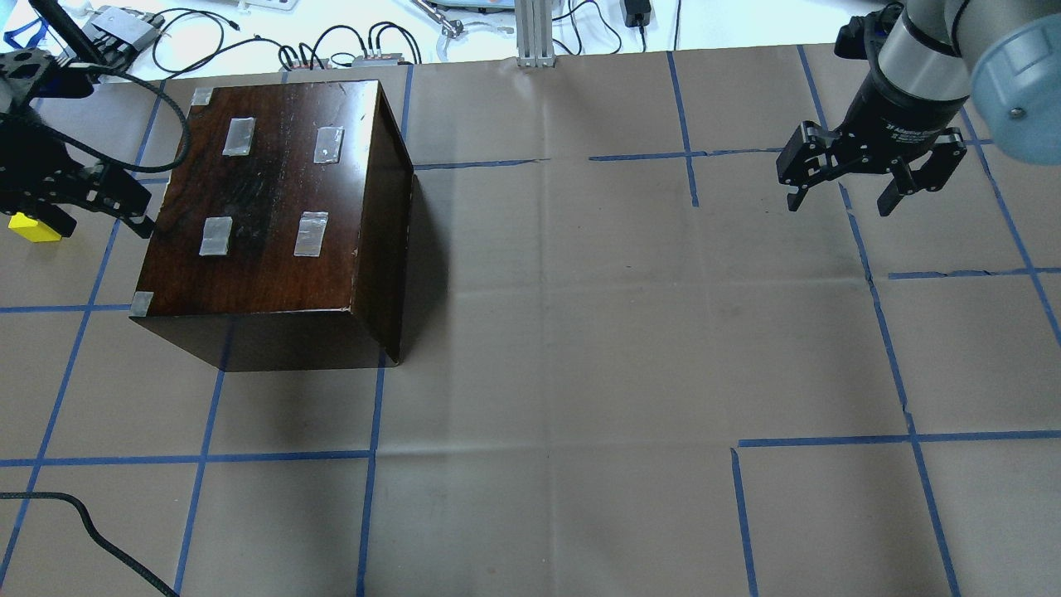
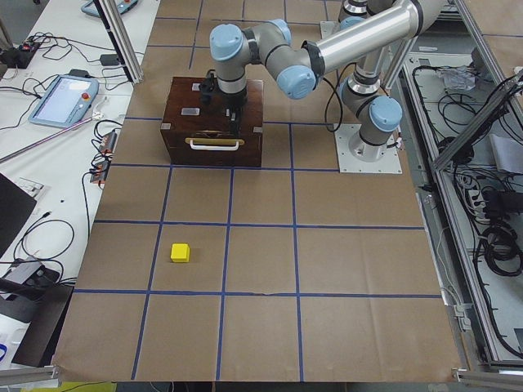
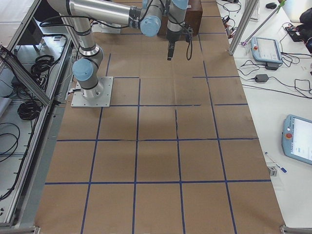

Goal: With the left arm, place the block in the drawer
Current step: 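Move the left gripper down beside the cabinet to the drawer handle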

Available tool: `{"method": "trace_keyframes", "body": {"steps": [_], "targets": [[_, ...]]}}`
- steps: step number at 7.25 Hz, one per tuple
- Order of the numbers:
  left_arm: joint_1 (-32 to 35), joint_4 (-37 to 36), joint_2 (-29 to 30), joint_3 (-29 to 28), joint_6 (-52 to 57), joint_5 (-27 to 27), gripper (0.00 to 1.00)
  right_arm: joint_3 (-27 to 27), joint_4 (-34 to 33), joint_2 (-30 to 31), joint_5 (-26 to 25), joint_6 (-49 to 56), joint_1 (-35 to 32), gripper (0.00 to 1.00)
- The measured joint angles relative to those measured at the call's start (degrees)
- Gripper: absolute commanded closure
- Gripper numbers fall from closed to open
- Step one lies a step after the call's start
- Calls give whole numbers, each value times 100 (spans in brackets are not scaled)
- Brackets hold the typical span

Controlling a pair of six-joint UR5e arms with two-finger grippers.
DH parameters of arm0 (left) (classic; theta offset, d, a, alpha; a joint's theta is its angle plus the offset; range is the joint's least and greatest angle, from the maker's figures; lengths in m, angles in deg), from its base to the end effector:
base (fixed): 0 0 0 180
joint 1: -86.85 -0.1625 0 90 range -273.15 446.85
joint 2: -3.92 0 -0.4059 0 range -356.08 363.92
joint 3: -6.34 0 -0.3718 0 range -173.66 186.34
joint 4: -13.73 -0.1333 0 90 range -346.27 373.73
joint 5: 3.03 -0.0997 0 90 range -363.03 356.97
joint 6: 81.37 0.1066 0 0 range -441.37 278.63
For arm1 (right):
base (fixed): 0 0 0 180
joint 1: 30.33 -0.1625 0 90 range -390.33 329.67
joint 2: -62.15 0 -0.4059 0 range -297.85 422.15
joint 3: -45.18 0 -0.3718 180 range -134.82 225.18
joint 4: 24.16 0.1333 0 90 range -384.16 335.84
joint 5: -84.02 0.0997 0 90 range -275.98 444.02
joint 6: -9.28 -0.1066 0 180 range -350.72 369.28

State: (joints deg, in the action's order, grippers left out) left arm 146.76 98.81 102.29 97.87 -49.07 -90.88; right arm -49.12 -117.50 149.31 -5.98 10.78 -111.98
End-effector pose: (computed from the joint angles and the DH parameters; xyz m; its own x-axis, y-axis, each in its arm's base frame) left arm 0.1396 -0.5148 0.3854 -0.9963 0.0347 0.0780 0.0390 0.9978 0.0534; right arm 0.0620 -0.4957 0.4087 -0.9929 0.1193 -0.0017 0.1190 0.9907 0.0663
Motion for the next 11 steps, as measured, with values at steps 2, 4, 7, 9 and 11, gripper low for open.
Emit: {"method": "trace_keyframes", "body": {"steps": [2,4,7,9,11], "targets": [[-342,0,676,-445,135,198,1,3,0,0,0,0,0,0],[-445,-12,1180,-772,157,532,1,1,0,-1,0,0,0,0],[-454,-107,1501,-841,194,1201,1,3,0,2,0,-6,0,0],[-438,-136,1544,-765,238,1419,1,3,0,2,0,-3,0,0],[-436,-139,1572,-722,251,1470,1,0,0,2,0,-6,0,0]]}}
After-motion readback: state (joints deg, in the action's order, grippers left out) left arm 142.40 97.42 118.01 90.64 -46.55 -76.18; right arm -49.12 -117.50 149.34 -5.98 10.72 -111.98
